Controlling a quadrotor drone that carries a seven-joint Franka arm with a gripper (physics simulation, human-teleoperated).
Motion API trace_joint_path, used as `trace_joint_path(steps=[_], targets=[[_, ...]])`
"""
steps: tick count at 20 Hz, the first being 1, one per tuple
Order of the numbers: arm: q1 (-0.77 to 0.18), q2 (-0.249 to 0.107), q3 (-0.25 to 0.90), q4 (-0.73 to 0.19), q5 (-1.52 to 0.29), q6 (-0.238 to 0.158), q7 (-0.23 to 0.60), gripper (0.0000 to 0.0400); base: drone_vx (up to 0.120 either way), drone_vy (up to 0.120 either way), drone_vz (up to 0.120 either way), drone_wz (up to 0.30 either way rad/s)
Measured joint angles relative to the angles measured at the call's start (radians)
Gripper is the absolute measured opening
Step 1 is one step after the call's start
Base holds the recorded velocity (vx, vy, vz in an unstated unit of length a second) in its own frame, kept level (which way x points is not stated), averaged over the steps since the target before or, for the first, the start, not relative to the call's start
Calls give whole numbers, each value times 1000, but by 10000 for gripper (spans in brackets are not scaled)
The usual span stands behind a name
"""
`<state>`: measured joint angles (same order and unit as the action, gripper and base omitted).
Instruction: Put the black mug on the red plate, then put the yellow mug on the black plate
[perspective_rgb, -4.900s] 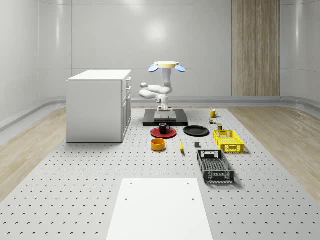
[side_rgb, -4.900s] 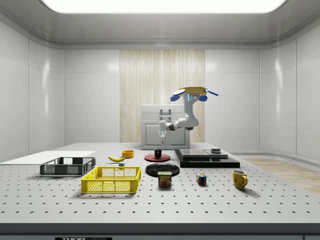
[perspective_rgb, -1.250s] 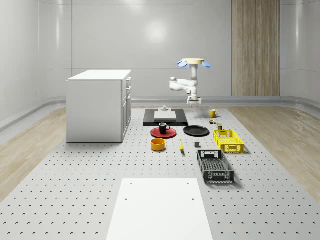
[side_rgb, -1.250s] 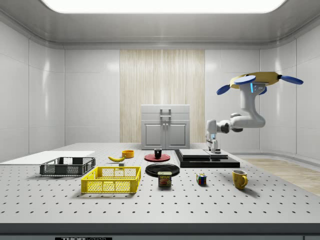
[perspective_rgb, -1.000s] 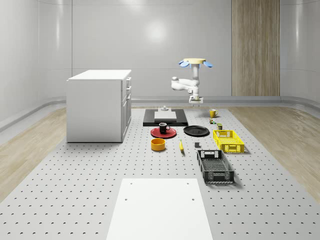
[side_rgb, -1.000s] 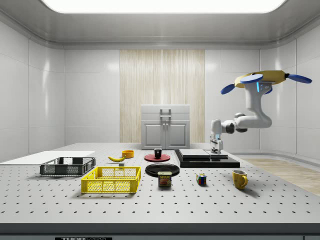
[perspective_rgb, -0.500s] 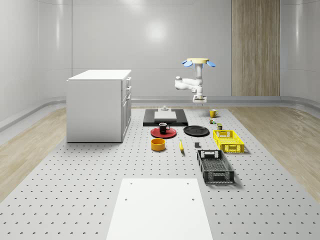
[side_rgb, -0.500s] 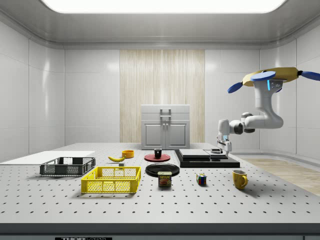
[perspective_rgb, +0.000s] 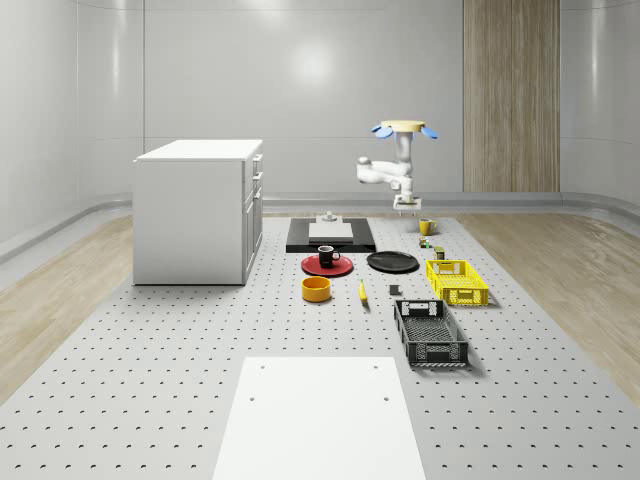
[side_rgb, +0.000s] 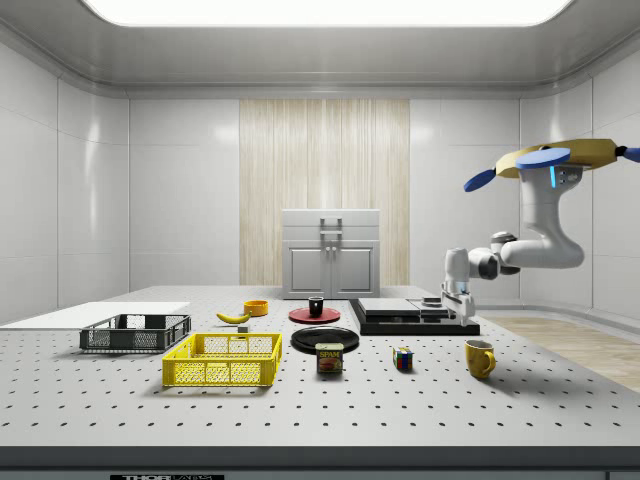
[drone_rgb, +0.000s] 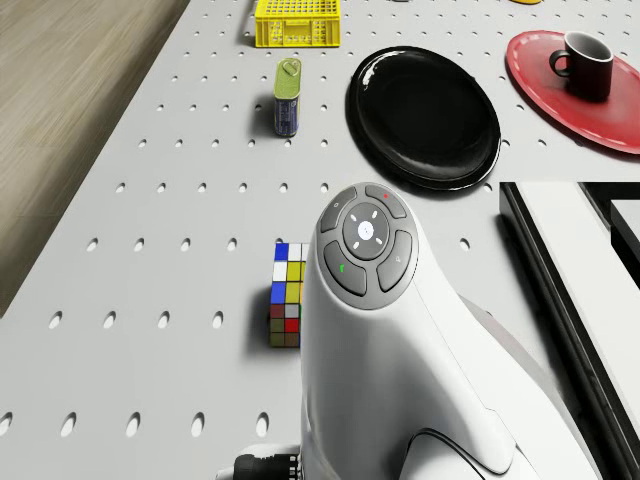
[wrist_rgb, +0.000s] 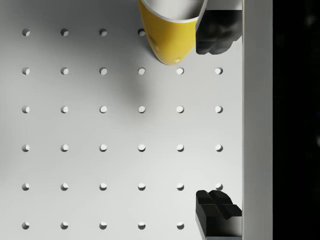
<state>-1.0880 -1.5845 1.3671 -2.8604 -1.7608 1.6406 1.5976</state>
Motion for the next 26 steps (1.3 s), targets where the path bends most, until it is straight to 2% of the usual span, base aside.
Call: trace_joint_path(steps=[2,16,26], targets=[[0,0,0,0,0,0,0,400,0,120,-80,0],[0,0,0,0,0,0,0,400,0,117,0,0],[-18,0,-106,24,-100,36,2,400,0,0,0,0]])
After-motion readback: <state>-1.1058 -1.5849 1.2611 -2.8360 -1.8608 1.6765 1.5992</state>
